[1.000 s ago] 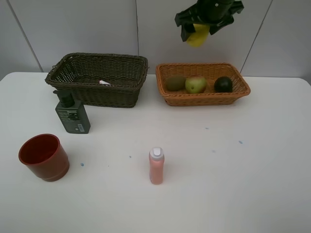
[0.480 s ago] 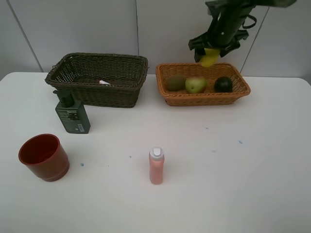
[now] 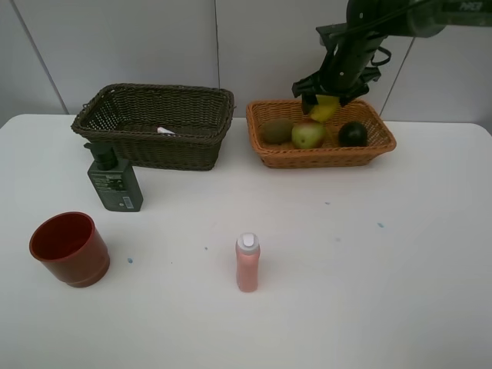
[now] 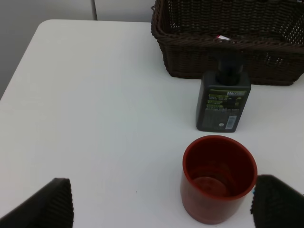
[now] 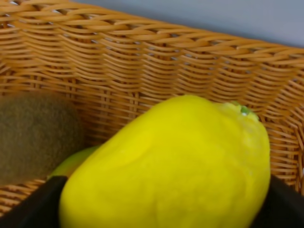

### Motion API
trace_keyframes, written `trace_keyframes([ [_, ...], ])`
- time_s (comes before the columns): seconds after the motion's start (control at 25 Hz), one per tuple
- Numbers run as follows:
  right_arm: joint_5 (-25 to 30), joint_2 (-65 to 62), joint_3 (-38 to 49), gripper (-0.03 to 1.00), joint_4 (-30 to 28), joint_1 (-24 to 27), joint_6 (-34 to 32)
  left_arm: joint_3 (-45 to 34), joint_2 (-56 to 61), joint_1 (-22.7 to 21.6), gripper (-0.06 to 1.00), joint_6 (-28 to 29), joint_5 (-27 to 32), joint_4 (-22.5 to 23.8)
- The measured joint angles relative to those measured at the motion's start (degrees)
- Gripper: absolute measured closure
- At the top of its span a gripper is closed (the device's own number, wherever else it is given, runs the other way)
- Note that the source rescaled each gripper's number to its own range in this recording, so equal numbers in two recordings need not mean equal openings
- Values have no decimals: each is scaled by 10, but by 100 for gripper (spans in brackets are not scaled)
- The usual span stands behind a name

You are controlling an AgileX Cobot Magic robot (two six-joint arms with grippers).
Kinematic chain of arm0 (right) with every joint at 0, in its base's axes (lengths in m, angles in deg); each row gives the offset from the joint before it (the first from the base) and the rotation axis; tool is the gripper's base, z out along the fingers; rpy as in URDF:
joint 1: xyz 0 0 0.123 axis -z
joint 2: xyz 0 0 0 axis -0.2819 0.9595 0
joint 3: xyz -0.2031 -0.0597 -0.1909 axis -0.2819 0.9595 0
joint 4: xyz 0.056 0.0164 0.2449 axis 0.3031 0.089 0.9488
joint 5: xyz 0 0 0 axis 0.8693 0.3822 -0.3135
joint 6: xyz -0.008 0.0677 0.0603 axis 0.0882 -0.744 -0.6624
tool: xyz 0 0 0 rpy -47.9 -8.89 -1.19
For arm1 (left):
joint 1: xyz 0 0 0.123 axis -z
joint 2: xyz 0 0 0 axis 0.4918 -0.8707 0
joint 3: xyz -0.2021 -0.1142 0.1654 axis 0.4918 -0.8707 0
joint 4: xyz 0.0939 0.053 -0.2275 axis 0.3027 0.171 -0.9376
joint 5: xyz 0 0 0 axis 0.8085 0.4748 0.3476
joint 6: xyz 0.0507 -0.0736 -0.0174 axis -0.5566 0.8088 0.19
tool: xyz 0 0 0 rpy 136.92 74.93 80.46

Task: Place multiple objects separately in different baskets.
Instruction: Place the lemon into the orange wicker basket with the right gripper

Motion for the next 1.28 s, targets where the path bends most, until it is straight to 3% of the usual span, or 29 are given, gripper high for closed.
trace_keyframes([
  [0.48, 1, 0, 0, 18, 10, 0, 0, 0, 0, 0, -3, 0, 0, 0],
  [0.68, 3, 0, 0, -1, 14, 0, 0, 0, 0, 0, -3, 0, 0, 0],
  [1.08, 7, 0, 0, -3, 15, 0, 0, 0, 0, 0, -3, 0, 0, 0],
  [1.28, 38, -27, 1, -3, 25, -5, 0, 0, 0, 0, -3, 0, 0, 0],
])
